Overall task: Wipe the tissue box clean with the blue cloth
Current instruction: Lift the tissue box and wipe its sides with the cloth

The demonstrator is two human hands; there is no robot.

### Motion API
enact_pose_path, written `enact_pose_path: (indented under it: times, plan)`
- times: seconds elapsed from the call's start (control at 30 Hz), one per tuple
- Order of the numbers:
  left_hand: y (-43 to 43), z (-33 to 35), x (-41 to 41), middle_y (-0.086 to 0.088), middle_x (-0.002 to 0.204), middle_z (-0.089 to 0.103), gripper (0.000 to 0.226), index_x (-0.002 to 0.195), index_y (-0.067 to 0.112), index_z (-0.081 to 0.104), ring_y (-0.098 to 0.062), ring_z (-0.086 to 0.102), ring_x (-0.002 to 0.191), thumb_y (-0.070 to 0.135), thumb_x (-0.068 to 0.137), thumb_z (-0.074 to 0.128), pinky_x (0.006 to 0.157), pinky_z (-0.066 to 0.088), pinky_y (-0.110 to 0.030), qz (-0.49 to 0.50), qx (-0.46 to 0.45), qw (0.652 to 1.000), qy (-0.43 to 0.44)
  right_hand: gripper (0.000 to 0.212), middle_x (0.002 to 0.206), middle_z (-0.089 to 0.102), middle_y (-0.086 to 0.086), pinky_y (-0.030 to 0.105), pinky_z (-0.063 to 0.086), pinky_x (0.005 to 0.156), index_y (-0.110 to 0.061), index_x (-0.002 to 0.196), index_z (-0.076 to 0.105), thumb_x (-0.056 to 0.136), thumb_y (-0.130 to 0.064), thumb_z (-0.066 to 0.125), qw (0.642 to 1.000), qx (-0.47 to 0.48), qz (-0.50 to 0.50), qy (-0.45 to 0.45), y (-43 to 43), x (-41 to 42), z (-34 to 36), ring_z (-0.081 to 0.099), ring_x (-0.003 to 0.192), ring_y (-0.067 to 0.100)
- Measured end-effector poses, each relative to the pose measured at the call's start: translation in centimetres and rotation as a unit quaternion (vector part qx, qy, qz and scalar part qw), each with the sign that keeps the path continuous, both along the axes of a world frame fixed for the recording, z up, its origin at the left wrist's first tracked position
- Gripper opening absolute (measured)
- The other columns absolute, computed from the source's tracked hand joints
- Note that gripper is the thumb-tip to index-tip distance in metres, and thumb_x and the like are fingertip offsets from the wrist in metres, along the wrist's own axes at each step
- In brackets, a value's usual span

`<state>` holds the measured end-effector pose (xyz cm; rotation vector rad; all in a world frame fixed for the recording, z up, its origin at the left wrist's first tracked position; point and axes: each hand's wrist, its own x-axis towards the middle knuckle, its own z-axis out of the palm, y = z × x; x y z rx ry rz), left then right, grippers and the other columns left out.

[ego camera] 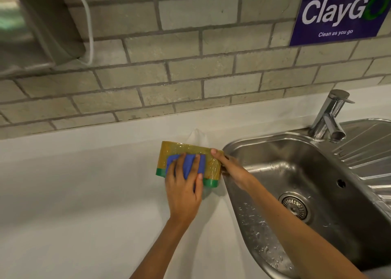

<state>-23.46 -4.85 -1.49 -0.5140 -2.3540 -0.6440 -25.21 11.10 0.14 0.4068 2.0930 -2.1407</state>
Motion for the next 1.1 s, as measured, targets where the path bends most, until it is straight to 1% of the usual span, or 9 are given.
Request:
enact_pose_path:
  times: [0.17, 0.37, 0.5, 0.6, 0.67, 0.77, 0.83, 0.97, 1.1]
  plan:
    - [0.8, 2.0, -2.2, -0.025, 0.131, 0.055, 0.044, 0.128, 0.012, 0.058, -0.047, 0.05, 0.116, 0.031, 0.095, 0.035, 0.095, 0.048, -0.054, 0.128, 0.099, 0.981, -0.103, 0.065, 0.083, 0.063, -0.009, 0.028, 0.041, 0.083, -0.025, 0.091, 0.06, 0.047, -0.072, 0.06, 0.999, 0.016, 0.01, -0.029, -0.5, -0.2, 0.1, 0.056, 0.081, 0.009]
    - [0.6, -0.7, 0.5, -0.02, 0.125, 0.061, 0.046, 0.131, 0.017, 0.048, -0.032, 0.043, 0.121, 0.037, 0.098, 0.023, 0.098, 0.046, -0.049, -0.021, -0.028, 0.999, 0.007, 0.056, 0.079, 0.065, -0.008, 0.025, 0.043, 0.078, -0.023, 0.089, 0.063, 0.056, -0.068, 0.061, 1.0, 0.012, 0.0, -0.013, -0.3, -0.4, -0.1, 0.058, 0.078, 0.009]
    - [-1.9, 0.3, -2.1, -0.025, 0.132, 0.054, 0.047, 0.128, 0.012, 0.057, -0.046, 0.048, 0.119, 0.033, 0.093, 0.034, 0.097, 0.045, -0.052, 0.083, 0.084, 0.991, -0.062, 0.053, 0.095, 0.065, -0.002, 0.028, 0.045, 0.086, -0.014, 0.107, 0.062, 0.074, -0.056, 0.06, 0.999, 0.028, 0.006, -0.019, -0.2, -0.4, -0.1, 0.059, 0.091, 0.015]
    - [-1.1, 2.2, -4.1, -0.02, 0.141, 0.046, 0.041, 0.136, 0.018, 0.05, -0.041, 0.04, 0.124, 0.026, 0.097, 0.037, 0.1, 0.04, -0.05, 0.161, 0.162, 0.965, -0.132, 0.06, 0.097, 0.063, -0.002, 0.025, 0.043, 0.08, -0.009, 0.118, 0.058, 0.079, -0.055, 0.057, 0.999, 0.039, -0.004, -0.026, -0.6, -0.2, 0.1, 0.056, 0.092, 0.015]
    - [0.0, 2.6, -3.5, -0.02, 0.14, 0.047, 0.041, 0.136, 0.018, 0.048, -0.042, 0.042, 0.123, 0.024, 0.097, 0.039, 0.101, 0.04, -0.05, 0.141, 0.125, 0.975, -0.119, 0.067, 0.099, 0.062, -0.001, 0.022, 0.043, 0.075, -0.01, 0.12, 0.056, 0.075, -0.06, 0.055, 0.999, 0.03, -0.004, -0.026, -0.8, 0.0, 0.2, 0.057, 0.091, 0.013]
    - [1.5, 2.2, -1.6, -0.023, 0.131, 0.056, 0.047, 0.132, 0.013, 0.054, -0.047, 0.051, 0.117, 0.03, 0.092, 0.035, 0.098, 0.044, -0.054, 0.088, 0.047, 0.99, -0.102, 0.096, 0.104, 0.063, 0.003, 0.031, 0.044, 0.095, -0.009, 0.12, 0.056, 0.052, -0.077, 0.05, 0.999, 0.028, 0.004, -0.028, -0.8, 0.1, 0.4, 0.057, 0.102, 0.02]
    - [2.2, 1.8, -1.1, -0.024, 0.125, 0.06, 0.047, 0.126, 0.01, 0.058, -0.048, 0.055, 0.113, 0.029, 0.09, 0.037, 0.092, 0.048, -0.055, 0.075, 0.023, 0.992, -0.098, 0.102, 0.106, 0.064, 0.004, 0.036, 0.041, 0.103, -0.01, 0.121, 0.056, 0.047, -0.08, 0.051, 1.0, 0.008, 0.005, -0.026, -0.7, 0.1, 0.3, 0.057, 0.107, 0.022]
    - [2.8, 0.9, 0.0, -0.021, 0.122, 0.064, 0.044, 0.126, 0.013, 0.058, -0.04, 0.054, 0.115, 0.033, 0.093, 0.036, 0.092, 0.05, -0.052, 0.033, -0.037, 0.998, -0.032, 0.087, 0.09, 0.07, -0.002, 0.026, 0.049, 0.086, -0.02, 0.111, 0.066, 0.047, -0.078, 0.061, 0.999, -0.035, 0.004, -0.011, -0.5, -0.2, 0.0, 0.063, 0.091, 0.014]
    - [1.7, -1.1, 0.4, -0.016, 0.129, 0.061, 0.042, 0.132, 0.024, 0.044, -0.029, 0.04, 0.12, 0.037, 0.092, 0.04, 0.1, 0.044, -0.046, -0.065, -0.08, 0.994, 0.031, 0.071, 0.091, 0.072, 0.002, 0.03, 0.051, 0.089, -0.018, 0.097, 0.069, 0.051, -0.073, 0.064, 0.999, -0.037, -0.014, -0.014, -0.3, -0.5, -0.3, 0.066, 0.093, 0.017]
